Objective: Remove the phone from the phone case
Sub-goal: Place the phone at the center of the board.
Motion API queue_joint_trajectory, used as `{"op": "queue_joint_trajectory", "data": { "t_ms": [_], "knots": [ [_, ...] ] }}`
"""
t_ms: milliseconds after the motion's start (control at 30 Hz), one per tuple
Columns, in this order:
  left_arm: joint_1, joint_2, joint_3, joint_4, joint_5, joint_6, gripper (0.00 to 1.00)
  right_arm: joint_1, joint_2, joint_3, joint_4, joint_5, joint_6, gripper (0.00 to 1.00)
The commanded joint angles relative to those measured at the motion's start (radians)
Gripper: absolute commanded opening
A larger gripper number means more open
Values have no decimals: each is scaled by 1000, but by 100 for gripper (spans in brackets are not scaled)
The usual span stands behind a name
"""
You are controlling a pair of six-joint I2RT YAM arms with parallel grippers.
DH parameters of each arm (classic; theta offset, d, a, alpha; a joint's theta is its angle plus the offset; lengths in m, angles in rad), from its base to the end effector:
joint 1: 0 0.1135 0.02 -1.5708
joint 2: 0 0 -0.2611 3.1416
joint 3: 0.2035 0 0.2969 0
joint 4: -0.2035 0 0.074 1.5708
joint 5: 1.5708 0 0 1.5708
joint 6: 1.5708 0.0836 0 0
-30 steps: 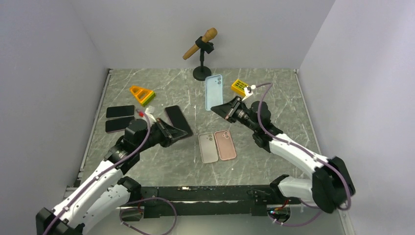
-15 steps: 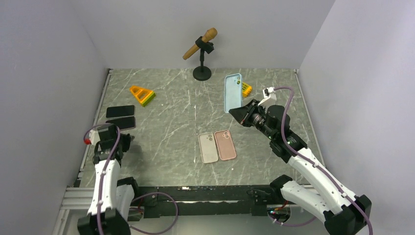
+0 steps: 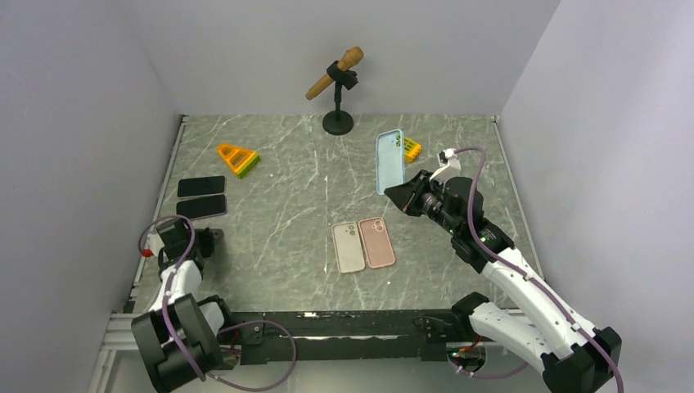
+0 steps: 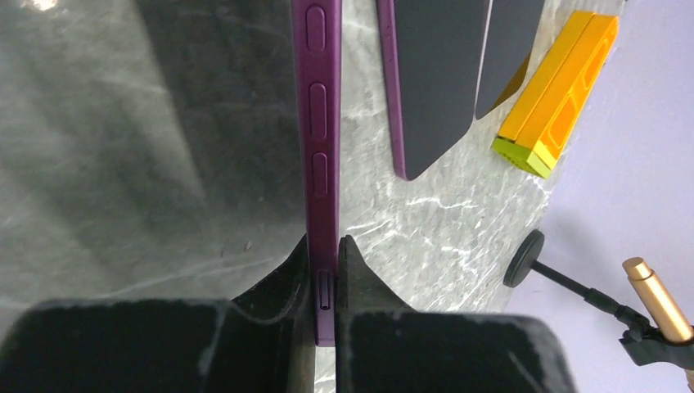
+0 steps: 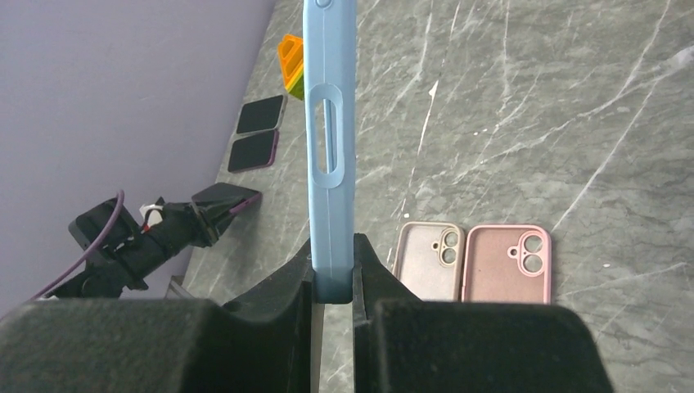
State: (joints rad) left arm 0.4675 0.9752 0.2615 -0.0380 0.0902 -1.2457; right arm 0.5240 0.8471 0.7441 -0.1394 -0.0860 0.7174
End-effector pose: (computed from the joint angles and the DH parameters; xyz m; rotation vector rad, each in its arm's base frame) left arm 0.2243 0.1048 0.0773 -1.7611 1.5881 -0.4894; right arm 0.2520 0.1539 0.3012 0.1209 1.9155 0.9405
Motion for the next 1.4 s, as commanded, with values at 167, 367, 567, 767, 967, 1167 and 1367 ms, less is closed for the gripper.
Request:
{"op": "queue_joint_trajectory", "data": {
  "t_ms": [167,367,567,767,967,1167,1367],
  "knots": [
    [51,179,-54,408,132,-15,15,0,1,-32,26,-25,-26,0],
    [92,217,-58,444,198,-15,53,-1,21,-60,16,-62,-13,0],
    [92,197,-18,309,217,12,99,-3,6,-97,20,-90,15,0],
    [85,189,78,-10,230,65,99,-1,56,-58,-214,79,20,0],
    [41,57,47,-69,219,39,99,-2,128,-30,-362,175,-37,0],
    [-24,-52,109,-102,242,32,99,-3,116,-97,-381,145,-26,0],
    [-251,-33,270,-45,232,60,99,-131,84,-194,-312,-120,-36,0]
  ]
}}
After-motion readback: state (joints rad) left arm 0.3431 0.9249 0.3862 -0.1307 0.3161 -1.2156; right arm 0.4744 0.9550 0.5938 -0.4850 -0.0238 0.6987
